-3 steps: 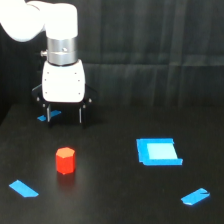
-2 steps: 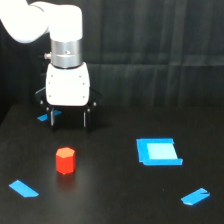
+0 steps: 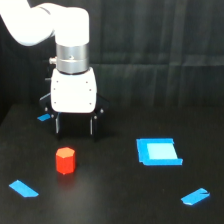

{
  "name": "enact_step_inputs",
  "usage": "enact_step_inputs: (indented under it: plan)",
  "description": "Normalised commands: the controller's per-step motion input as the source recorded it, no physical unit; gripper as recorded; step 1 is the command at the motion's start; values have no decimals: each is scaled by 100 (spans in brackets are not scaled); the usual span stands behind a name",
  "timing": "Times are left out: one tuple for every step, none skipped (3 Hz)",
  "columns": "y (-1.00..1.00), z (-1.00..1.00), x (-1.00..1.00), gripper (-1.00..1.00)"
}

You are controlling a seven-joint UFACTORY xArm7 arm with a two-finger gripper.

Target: Pick up the red object from the table

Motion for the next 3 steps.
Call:
enact_step_inputs:
  plan:
    - [-73, 24, 37, 97]
    - [-77, 20, 18, 100]
    - [-75, 6, 2, 99]
